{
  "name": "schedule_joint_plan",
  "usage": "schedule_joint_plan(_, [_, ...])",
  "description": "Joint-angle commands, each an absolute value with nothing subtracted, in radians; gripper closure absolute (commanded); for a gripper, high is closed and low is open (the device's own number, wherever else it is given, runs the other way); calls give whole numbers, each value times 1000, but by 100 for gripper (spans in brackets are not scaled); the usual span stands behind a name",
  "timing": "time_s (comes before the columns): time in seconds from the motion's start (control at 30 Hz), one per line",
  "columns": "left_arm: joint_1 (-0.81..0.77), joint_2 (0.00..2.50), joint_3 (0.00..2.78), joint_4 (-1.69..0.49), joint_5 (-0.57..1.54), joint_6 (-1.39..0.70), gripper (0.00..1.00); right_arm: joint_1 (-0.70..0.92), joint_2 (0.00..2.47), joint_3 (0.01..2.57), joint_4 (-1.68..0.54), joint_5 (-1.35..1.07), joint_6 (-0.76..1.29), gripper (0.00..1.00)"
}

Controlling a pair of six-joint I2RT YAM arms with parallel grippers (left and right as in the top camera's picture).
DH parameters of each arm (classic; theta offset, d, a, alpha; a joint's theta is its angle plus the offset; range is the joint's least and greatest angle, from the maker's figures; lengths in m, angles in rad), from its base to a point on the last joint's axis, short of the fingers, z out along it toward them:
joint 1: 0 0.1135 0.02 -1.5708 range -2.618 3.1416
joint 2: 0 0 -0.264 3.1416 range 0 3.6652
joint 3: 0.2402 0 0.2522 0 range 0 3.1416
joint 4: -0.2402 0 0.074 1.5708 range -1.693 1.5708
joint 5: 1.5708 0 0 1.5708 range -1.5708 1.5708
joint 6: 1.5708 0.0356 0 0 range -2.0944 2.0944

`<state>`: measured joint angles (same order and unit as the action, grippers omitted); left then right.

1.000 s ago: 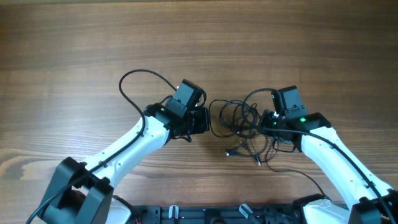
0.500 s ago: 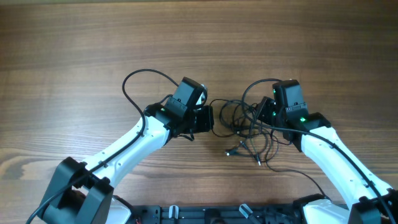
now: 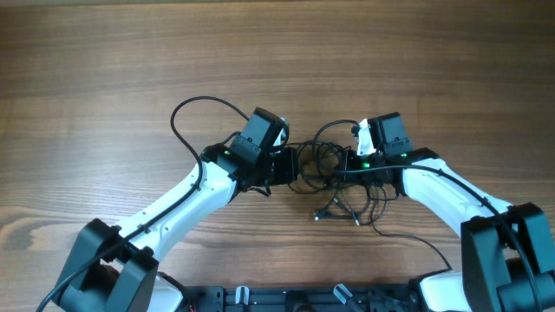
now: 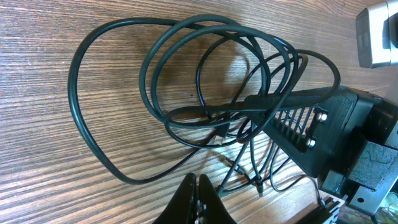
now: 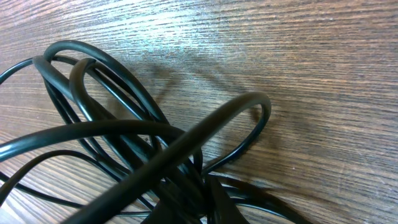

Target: Untangle cables

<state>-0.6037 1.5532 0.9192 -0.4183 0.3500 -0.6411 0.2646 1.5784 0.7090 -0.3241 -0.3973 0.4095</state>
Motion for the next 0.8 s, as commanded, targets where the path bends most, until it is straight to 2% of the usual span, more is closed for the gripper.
schedule_joint_plan(0.0, [-605,1552,914,-415,363,-636,96,264,1591,712,-321,-421,395,87])
schedule_joint_plan(0.1, [-605,1552,914,-415,369,-635,96,264,1591,712,-316,-452,396,88])
schedule_joint_plan(0.13, [-605,1552,914,-411,381,-635,94,264,1591,712,-309,-506,396,92])
schedule_joint_plan(0.23, [-605,1552,914,-382,469,-635,80,264,1591,712,-240,-707,405,94])
schedule_joint_plan(0.37, [-614,1552,914,-370,490,-635,73,264,1591,712,-202,-724,448,94])
schedule_joint_plan(0.43, [-628,1553,914,-355,489,-633,57,264,1591,712,-201,-747,447,94])
schedule_joint_plan(0.47, [-639,1554,914,-337,488,-632,55,264,1591,712,-199,-754,447,94])
schedule_joint_plan(0.57, [-659,1554,914,-306,450,-632,56,264,1591,712,-199,-763,448,94])
schedule_joint_plan(0.63, [-676,1554,914,-306,359,-632,61,264,1591,712,-199,-781,448,94])
schedule_joint_plan(0.77, [-692,1554,914,-307,254,-633,65,264,1591,712,-199,-781,447,94])
